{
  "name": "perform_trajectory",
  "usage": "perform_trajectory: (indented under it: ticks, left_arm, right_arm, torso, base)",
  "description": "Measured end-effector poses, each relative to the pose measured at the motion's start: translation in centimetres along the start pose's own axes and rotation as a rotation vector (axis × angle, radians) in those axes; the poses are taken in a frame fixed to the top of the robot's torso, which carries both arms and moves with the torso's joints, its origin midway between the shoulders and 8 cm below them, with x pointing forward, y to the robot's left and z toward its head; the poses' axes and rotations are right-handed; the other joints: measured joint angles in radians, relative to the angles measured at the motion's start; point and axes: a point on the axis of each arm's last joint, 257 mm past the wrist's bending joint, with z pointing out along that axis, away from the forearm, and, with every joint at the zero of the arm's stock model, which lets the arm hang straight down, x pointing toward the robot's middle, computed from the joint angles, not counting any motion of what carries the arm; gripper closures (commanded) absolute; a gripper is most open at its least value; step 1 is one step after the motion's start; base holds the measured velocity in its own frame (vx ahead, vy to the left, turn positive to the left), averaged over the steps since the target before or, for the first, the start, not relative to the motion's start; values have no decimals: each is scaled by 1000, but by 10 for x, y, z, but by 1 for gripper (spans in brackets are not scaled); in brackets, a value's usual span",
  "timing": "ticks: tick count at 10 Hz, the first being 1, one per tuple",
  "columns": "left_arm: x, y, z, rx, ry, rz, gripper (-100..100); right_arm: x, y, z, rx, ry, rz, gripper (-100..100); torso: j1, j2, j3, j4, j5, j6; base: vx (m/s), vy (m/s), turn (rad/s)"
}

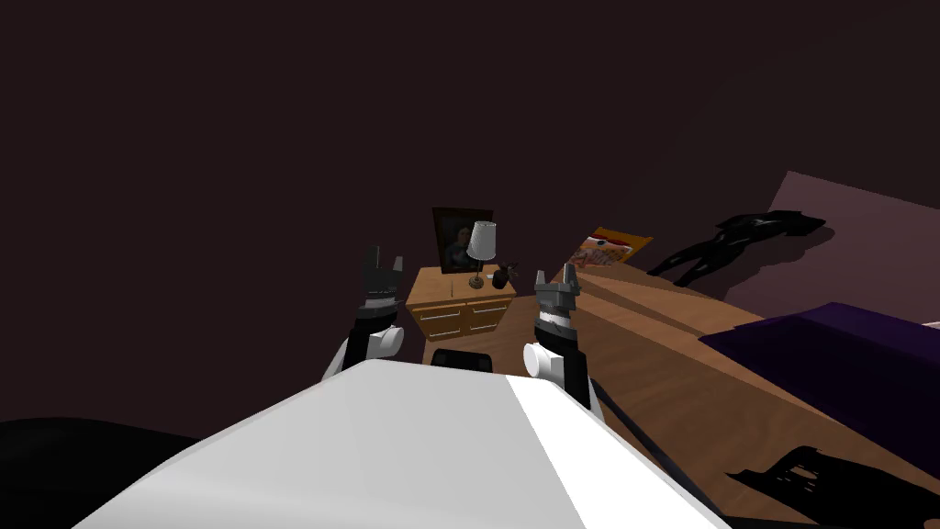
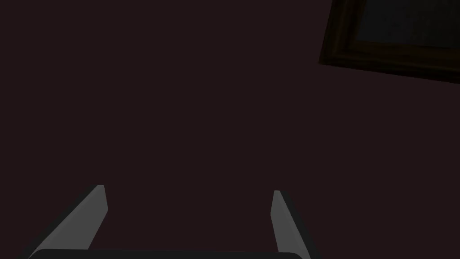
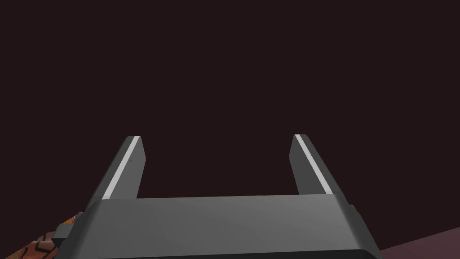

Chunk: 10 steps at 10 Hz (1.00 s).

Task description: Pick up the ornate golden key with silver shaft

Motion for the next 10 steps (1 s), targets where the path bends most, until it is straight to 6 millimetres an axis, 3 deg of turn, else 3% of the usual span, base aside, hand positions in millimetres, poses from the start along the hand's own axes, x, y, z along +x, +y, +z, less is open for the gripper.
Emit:
perform_trajectory:
  ticks: [10]
  left_arm:
    - [1, 49, 0, -153, 176, 101, -100]
  right_arm:
    - [0, 0, 0, 0, 0, 0, 0]
  torso:
    - [-2, -1, 0, 0, 0, 0]
  base:
    - [7, -34, -53]
